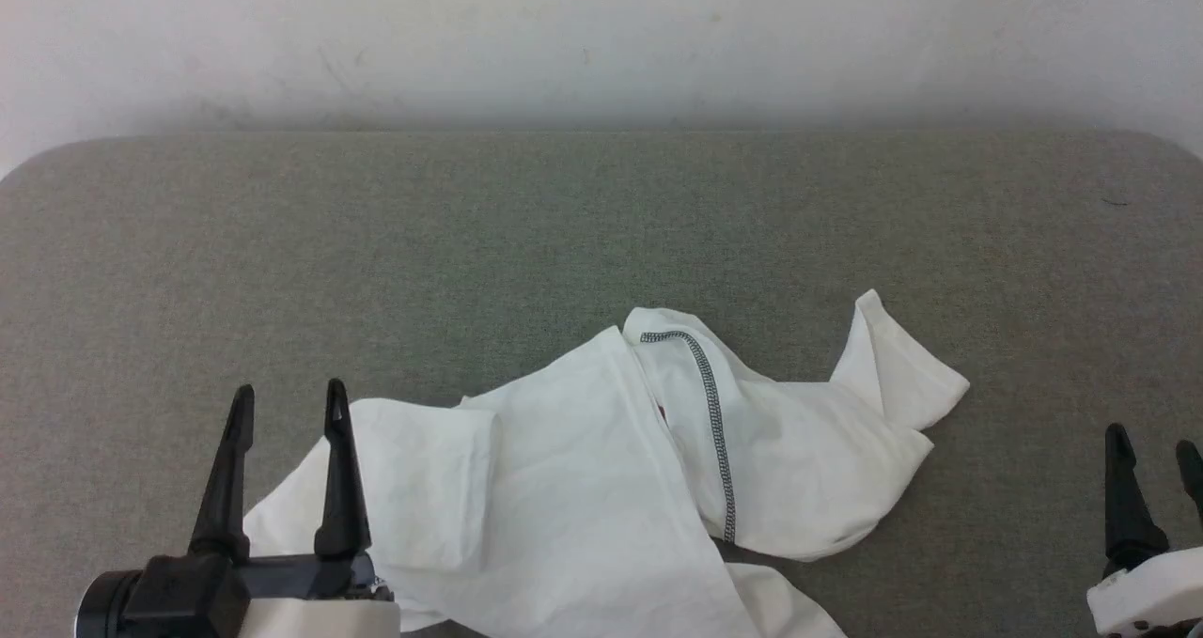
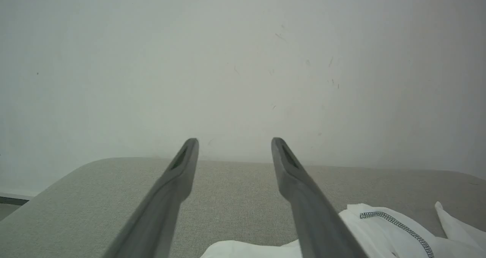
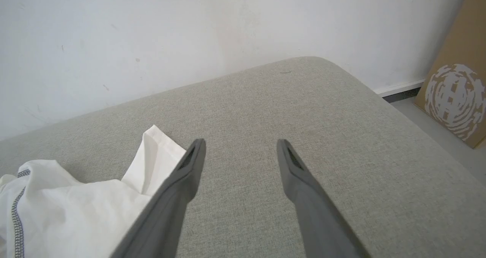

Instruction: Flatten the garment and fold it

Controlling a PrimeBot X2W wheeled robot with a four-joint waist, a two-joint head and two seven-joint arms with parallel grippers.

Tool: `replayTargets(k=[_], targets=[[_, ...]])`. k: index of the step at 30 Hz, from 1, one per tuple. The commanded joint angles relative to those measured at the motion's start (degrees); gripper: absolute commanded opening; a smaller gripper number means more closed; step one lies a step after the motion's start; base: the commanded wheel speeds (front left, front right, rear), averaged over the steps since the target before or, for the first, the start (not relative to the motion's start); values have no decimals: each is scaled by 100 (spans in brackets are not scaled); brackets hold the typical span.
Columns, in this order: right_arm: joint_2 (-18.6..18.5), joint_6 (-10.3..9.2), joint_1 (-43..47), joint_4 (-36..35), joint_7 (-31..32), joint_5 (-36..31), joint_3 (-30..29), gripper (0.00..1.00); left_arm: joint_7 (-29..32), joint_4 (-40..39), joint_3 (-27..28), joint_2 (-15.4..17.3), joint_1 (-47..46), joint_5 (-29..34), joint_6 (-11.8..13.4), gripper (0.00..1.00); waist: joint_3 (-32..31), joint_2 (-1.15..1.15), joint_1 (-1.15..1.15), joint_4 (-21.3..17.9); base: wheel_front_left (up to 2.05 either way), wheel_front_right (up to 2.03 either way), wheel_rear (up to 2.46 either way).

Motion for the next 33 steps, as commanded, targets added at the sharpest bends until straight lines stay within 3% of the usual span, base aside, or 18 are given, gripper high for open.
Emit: replayTargets(k=[1,6,12,19,26,27,28,29,33], targets=[[13,-3,36,-38,5,-49,28,100,-27,30,56,-39,18,25,-63,100,17,1,0,38,0,0,0],[13,-3,-259,-367,461,-292,372,100,-27,50,183,-180,-94,-33,-251,100,201,1,0,123,0,0,0],[1,-3,-945,-431,1850,-709,1027,100,-27,149,210,-320,-275,-59,-479,100,513,1,0,265,0,0,0],[-474,-3,-1606,324,3260,-731,1617,100,-27,344,165,-429,-456,-50,-684,100,720,1,0,546,0,0,0],[-1014,-3,-2041,1311,3971,-867,2323,100,-27,481,130,-491,-536,-63,-818,100,859,1,0,825,0,0,0],[-1042,-3,-2071,1455,4023,-843,2395,92,-27,500,113,-498,-550,-73,-834,100,872,1,0,866,0,0,0],[-1037,-3,-2095,1591,4044,-795,2408,42,-27,517,101,-506,-564,-93,-843,100,878,1,0,902,0,0,0],[-1040,-3,-2113,1710,4048,-763,2426,0,-27,536,87,-512,-573,-110,-851,100,872,1,0,935,0,0,0],[-1082,-3,-2306,1845,3756,-628,2384,0,-27,598,68,-529,-529,-128,-845,100,748,1,0,987,0,0,0]])
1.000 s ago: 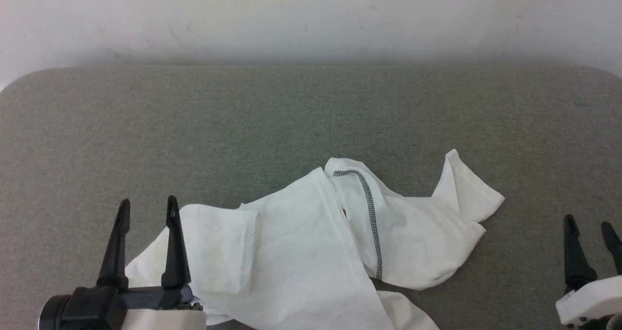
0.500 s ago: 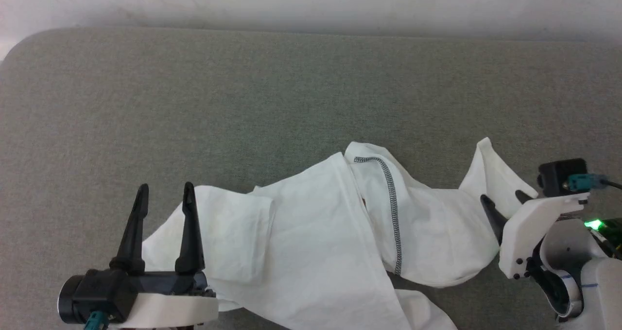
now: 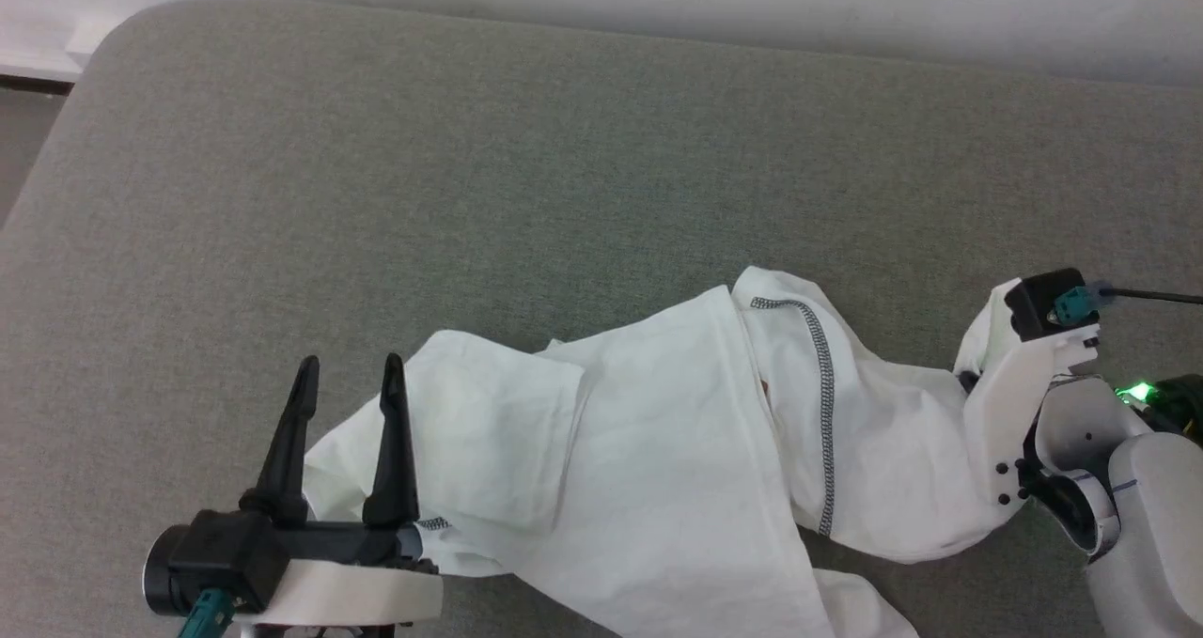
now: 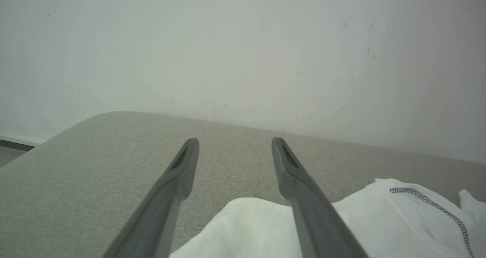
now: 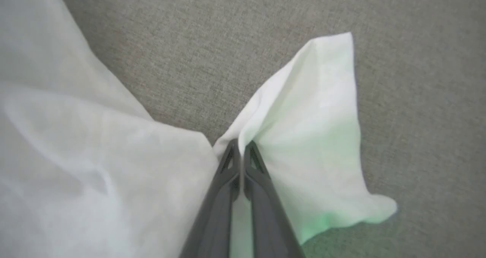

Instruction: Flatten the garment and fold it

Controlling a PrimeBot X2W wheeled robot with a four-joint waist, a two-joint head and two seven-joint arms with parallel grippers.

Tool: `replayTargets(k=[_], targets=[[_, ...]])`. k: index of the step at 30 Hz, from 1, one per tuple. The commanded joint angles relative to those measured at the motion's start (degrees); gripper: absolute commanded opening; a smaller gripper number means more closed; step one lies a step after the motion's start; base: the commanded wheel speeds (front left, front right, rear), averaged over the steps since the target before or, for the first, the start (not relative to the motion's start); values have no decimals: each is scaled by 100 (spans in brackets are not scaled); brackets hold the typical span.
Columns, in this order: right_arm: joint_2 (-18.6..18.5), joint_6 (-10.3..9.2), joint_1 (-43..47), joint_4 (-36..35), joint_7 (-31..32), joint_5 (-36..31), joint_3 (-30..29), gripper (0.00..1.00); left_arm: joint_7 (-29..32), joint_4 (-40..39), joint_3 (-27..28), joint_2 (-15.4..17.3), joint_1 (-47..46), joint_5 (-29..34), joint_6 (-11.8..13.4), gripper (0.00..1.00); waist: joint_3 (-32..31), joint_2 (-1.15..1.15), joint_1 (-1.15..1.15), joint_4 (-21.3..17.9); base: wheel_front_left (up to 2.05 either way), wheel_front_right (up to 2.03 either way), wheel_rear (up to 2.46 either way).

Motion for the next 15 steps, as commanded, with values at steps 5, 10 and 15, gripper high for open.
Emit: replayTargets(k=[5,10,15], targets=[[-213,-3,-544,-65,-502,81,-188,0,-27,63,6,-29,93,-26,28,100,-391,1,0,-52,0,0,0],[-906,-3,-1243,-283,-589,-226,-460,0,-27,38,-77,-34,176,-51,60,100,-525,1,0,-59,0,0,0],[-1511,-3,-1701,-358,-554,-598,-791,0,-27,-34,-112,-36,157,-93,69,100,-305,1,0,-7,0,0,0]])
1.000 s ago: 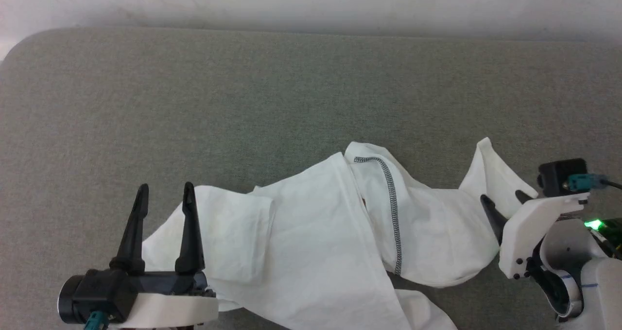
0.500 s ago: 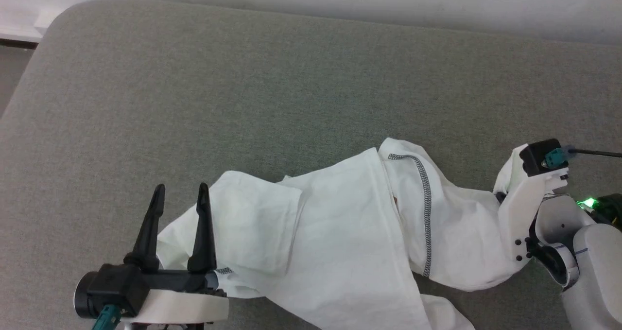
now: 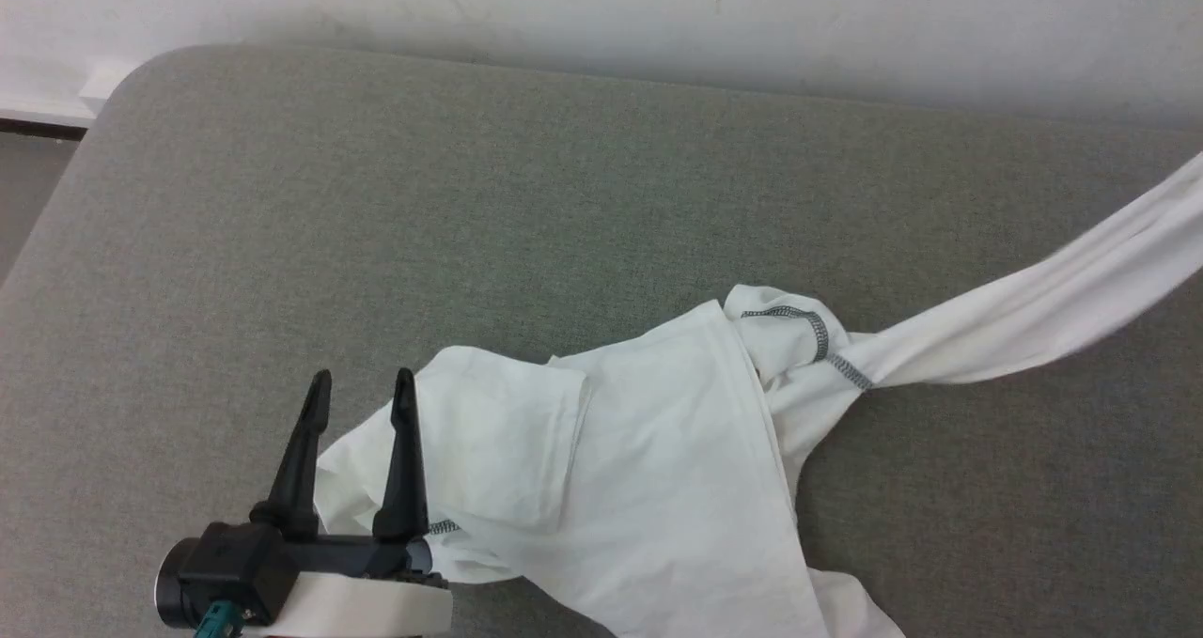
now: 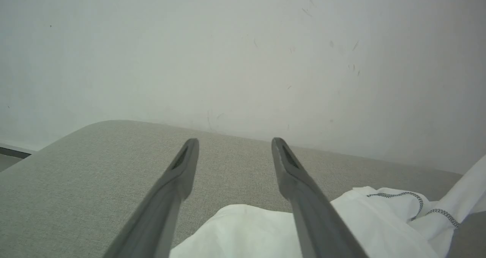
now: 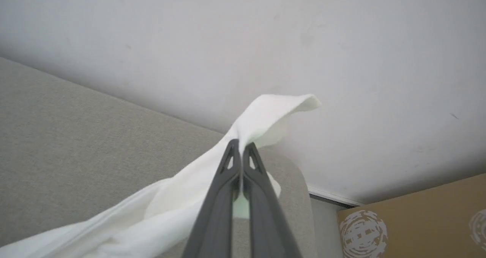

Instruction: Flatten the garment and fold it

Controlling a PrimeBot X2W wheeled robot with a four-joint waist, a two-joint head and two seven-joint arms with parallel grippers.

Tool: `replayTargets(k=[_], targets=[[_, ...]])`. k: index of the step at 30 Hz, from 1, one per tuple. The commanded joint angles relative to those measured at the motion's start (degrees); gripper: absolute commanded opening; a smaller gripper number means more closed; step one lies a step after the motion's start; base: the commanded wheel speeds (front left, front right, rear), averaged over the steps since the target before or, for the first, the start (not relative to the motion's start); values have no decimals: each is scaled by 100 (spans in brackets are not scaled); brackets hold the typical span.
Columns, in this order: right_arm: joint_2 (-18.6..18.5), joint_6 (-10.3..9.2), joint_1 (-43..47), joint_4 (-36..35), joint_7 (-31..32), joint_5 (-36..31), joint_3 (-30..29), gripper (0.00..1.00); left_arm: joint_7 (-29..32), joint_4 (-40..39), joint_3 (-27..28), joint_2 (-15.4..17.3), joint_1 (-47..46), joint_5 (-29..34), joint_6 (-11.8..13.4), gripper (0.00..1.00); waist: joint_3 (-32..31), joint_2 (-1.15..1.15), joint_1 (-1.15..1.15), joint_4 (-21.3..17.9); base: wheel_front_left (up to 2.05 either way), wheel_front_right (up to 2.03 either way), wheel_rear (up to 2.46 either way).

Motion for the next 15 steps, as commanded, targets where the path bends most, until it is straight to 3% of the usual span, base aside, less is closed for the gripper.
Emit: replayTargets(k=[1,7,15], targets=[[-99,-4,-93,-13,-48,-104,-9,0,-28,-27,-15,-21,-18,-46,24,100,210,1,0,67,0,0,0],[-859,-4,-587,86,-376,-747,-196,0,-28,-69,-61,-22,-248,-133,21,100,864,1,0,228,0,0,0],[-1316,-4,-1013,648,-524,-1251,114,0,-28,-10,-206,-22,-714,-216,-23,100,1453,1,0,353,0,0,0]])
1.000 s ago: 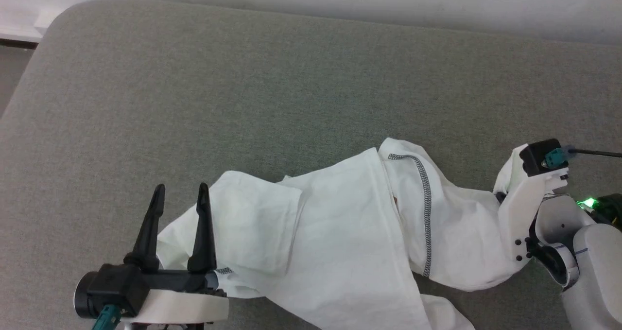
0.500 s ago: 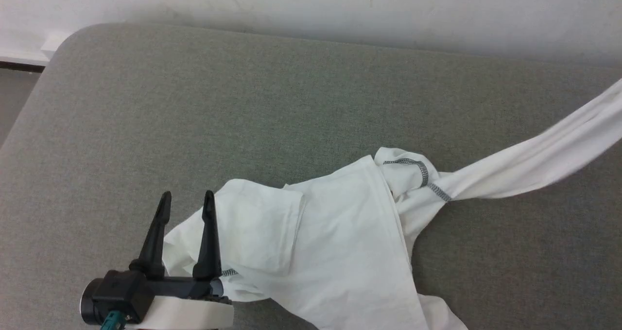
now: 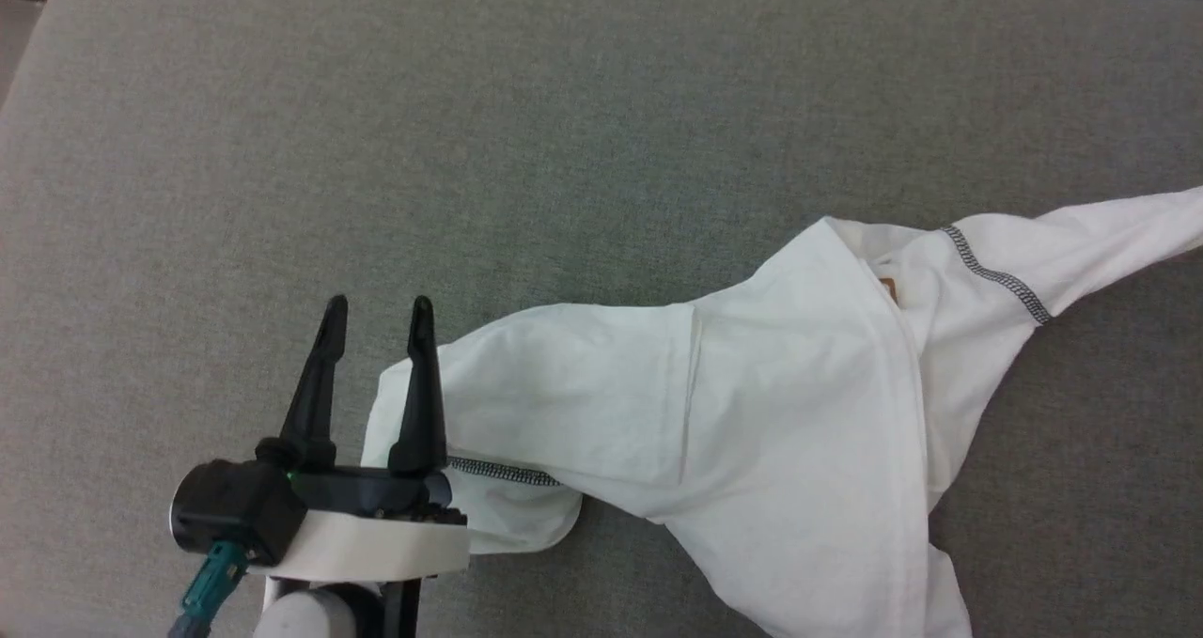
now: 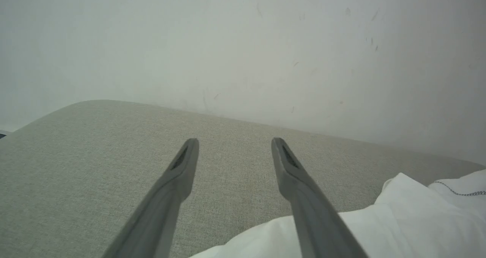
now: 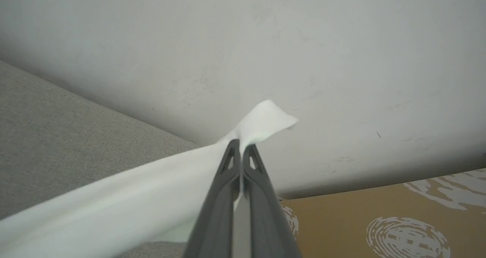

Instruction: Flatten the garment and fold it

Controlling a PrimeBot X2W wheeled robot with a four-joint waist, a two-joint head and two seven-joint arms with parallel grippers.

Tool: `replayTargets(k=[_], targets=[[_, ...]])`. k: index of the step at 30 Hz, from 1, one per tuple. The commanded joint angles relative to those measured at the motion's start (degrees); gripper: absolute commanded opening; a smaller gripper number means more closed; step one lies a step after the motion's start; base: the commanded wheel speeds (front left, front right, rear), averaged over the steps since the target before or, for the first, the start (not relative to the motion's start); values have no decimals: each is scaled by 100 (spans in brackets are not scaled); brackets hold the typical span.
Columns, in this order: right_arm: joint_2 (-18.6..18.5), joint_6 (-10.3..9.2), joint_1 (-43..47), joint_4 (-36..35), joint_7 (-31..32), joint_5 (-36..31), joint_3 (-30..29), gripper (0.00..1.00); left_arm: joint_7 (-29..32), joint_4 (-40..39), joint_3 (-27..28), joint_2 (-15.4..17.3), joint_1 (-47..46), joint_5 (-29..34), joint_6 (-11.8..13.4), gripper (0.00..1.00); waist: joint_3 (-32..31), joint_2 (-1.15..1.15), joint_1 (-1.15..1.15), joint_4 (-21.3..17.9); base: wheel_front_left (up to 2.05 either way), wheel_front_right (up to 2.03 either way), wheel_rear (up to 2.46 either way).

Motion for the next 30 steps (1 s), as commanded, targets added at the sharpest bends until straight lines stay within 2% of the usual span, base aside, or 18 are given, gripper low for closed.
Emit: replayTargets(k=[1,2,4,5,6,7,13,19,24,30], targets=[[-51,-6,-116,40,-58,-84,13,0,-27,18,-19,-10,-103,-23,-28,100,316,0,-2,166,0,0,0],[-73,-6,-158,75,-103,-180,35,0,-27,30,-30,-10,-145,-32,-31,100,345,0,-2,163,0,0,0],[-44,-6,-249,148,-239,-314,41,9,-27,54,-49,-10,-215,-57,-32,100,366,0,-2,146,0,0,0],[21,-6,-323,214,-285,-353,-58,21,-27,67,-50,-10,-236,-68,-33,100,361,0,-2,129,0,0,0],[47,-6,-373,291,-332,-430,-74,44,-27,87,-47,-10,-250,-71,-34,100,342,0,-2,112,0,0,0],[67,-6,-415,396,-352,-471,-70,100,-27,113,-39,-10,-260,-68,-35,100,312,0,-2,99,0,0,0],[299,-6,-595,1001,-544,-388,-197,100,-27,224,46,-10,-207,-75,-32,100,-46,0,-2,15,0,0,0],[777,-6,-532,1161,-854,142,-82,100,-27,255,144,-10,-8,-31,-42,100,-579,0,-2,-77,0,0,0],[1471,-6,-233,814,-650,946,134,100,-27,235,211,-10,218,8,-50,100,-912,0,-2,-110,0,0,0],[2257,-6,617,158,104,1610,158,100,-27,132,191,-10,412,-27,-53,100,-917,0,-2,-19,0,0,0]])
